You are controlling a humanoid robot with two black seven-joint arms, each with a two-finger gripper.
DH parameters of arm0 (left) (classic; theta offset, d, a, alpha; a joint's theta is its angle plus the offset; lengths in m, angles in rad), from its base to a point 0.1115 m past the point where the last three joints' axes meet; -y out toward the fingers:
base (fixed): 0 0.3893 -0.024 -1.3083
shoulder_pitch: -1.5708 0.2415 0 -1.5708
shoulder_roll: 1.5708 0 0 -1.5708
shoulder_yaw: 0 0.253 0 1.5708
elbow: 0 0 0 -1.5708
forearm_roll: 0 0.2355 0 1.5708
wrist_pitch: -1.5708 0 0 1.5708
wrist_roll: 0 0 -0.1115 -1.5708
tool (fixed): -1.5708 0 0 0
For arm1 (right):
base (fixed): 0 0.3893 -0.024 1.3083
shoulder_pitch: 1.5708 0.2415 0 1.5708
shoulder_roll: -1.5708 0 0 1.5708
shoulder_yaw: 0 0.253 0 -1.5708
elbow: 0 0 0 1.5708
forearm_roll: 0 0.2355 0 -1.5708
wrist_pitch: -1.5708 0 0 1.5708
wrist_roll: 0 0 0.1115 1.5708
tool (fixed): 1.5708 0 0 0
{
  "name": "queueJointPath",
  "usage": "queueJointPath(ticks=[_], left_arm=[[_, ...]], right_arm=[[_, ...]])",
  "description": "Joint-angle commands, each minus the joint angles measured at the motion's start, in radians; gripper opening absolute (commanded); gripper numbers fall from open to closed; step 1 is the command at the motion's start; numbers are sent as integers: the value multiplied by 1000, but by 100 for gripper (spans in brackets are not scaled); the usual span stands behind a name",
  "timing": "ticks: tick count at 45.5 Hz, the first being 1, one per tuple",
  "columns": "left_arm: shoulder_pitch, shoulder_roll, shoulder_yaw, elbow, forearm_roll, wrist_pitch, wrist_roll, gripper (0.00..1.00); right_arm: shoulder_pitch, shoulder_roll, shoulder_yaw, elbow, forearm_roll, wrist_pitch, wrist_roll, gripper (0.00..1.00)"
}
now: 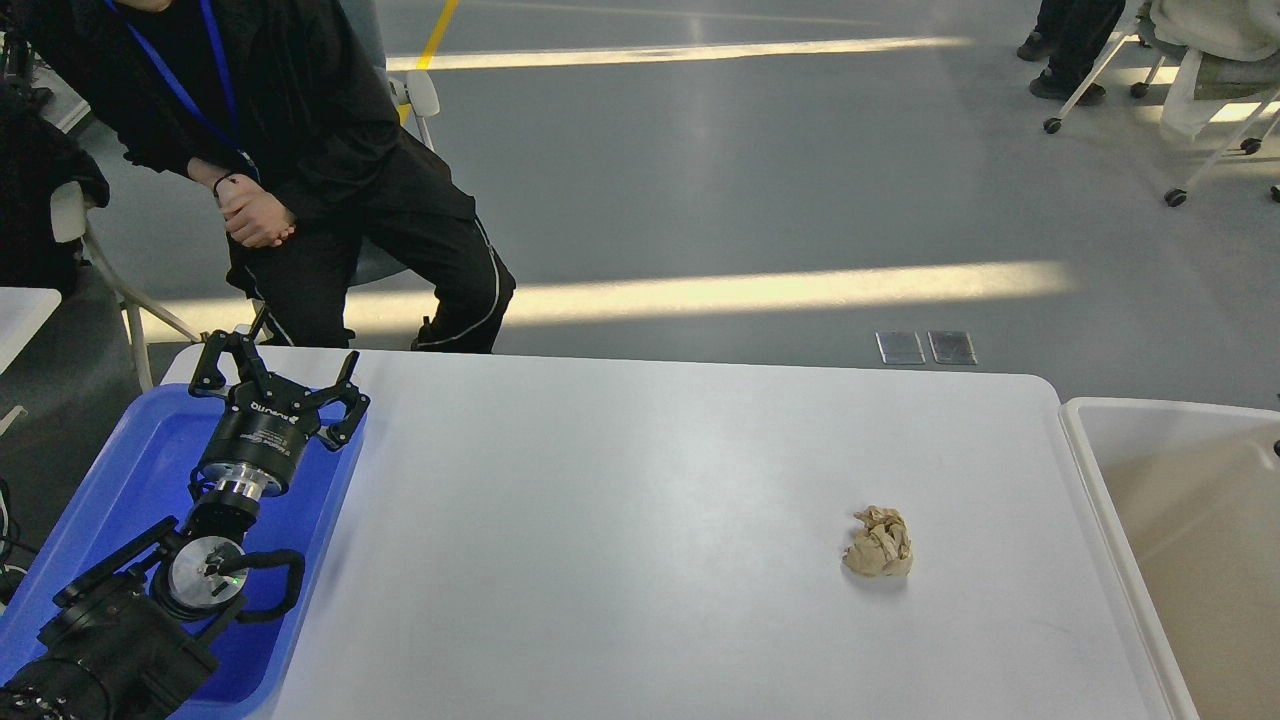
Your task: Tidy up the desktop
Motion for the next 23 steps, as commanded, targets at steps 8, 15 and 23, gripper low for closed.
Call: queueJointPath(ticks=[8,15,23], left_arm=[[0,0,0,0,0,-1,0,100],[0,0,0,0,0,-1,0,100],[0,0,0,0,0,-1,0,100]], right_arm=[[-25,184,54,120,-1,196,44,100],[-115,102,54,497,-19,191,44,100],[-159,5,82,922,-108,-83,42,100]])
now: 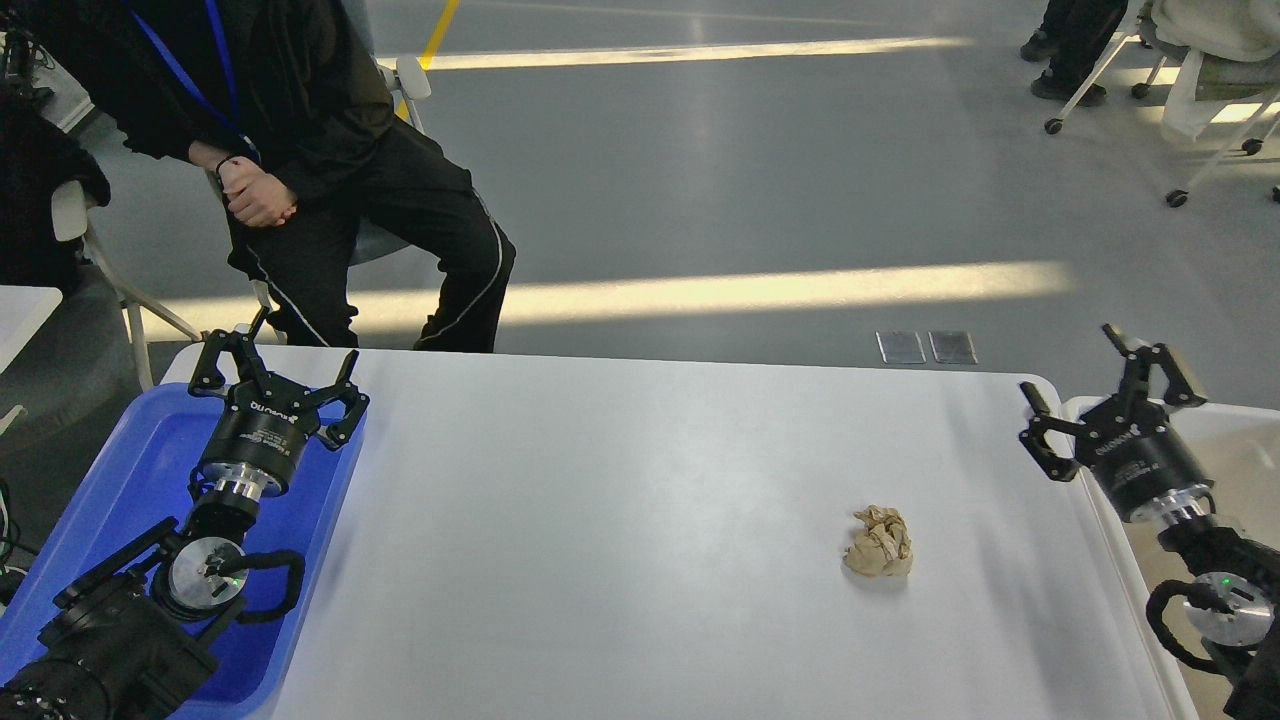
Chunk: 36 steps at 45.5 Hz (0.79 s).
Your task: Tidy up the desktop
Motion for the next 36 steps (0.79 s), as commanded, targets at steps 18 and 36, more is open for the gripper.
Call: queueJointPath(ticks=[18,36], left_arm=[[0,0,0,0,0,-1,0,100],[0,0,0,0,0,-1,0,100]], right_arm=[[0,64,140,184,-127,-491,69,100],[-18,67,106,174,-127,-488,70,100]])
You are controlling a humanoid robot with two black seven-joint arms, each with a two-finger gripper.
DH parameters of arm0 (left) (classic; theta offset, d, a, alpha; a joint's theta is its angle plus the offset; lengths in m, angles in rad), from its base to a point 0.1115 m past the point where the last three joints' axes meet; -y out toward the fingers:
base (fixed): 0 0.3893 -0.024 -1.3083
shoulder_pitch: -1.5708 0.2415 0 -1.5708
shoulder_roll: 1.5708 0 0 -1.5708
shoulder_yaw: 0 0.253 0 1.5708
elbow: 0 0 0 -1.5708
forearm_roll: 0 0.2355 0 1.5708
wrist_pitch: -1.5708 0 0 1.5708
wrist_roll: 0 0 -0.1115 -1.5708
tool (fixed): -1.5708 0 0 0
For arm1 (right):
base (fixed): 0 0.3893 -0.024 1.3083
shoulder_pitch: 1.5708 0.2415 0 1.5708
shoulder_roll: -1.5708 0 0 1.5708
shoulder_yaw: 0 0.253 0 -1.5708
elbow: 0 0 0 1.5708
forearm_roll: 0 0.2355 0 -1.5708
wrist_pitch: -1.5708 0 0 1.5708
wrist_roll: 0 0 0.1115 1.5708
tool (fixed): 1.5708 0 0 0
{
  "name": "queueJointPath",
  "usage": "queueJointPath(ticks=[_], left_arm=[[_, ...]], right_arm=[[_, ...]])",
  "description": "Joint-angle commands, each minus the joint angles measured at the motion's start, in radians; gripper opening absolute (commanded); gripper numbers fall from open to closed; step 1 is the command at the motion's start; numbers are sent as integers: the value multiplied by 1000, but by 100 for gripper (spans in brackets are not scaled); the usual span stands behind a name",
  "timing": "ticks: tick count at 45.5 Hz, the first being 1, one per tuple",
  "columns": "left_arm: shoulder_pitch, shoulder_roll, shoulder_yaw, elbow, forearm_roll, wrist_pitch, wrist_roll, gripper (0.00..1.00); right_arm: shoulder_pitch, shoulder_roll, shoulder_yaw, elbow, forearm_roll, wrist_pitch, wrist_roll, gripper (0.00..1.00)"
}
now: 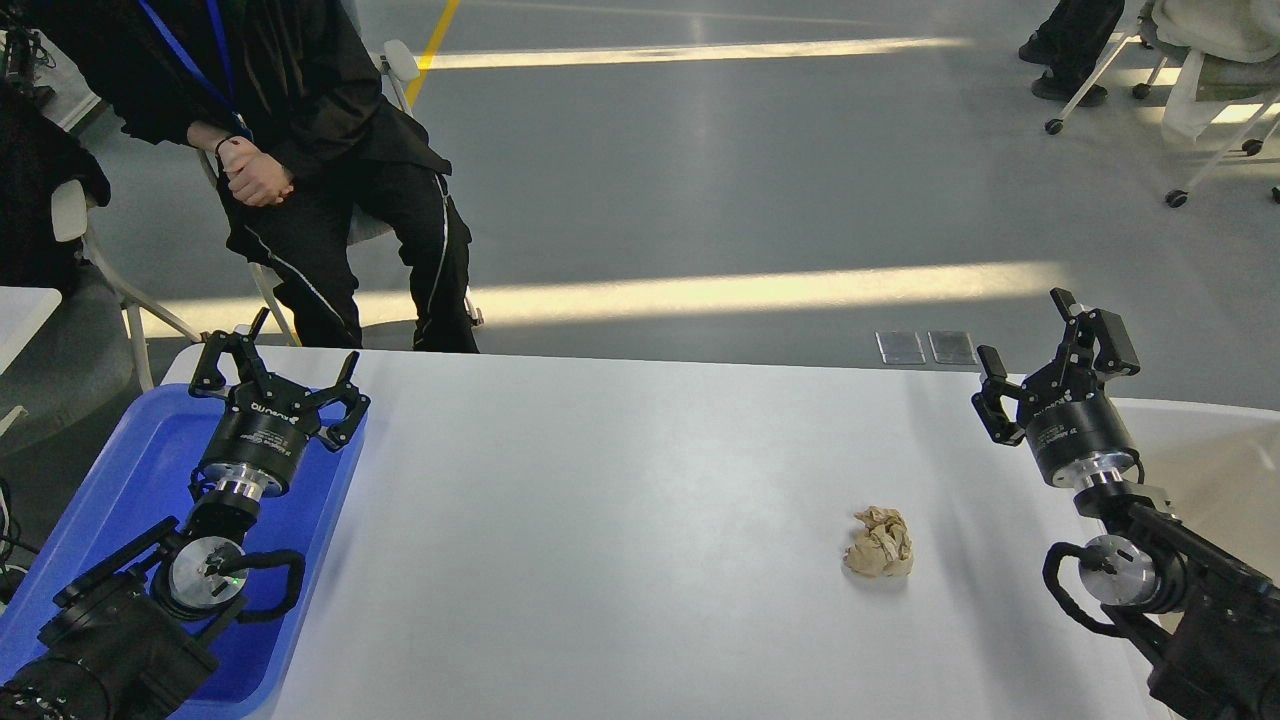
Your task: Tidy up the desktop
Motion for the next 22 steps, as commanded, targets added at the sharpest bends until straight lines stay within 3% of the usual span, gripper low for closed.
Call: queueJointPath(ticks=[1,22], left_arm=[[0,0,0,0,0,0,0,100],[0,0,0,0,0,0,0,100]], right_arm=[[-7,4,-22,-13,-5,-13,6,100],[-8,9,-23,-15,-5,-21,6,100]])
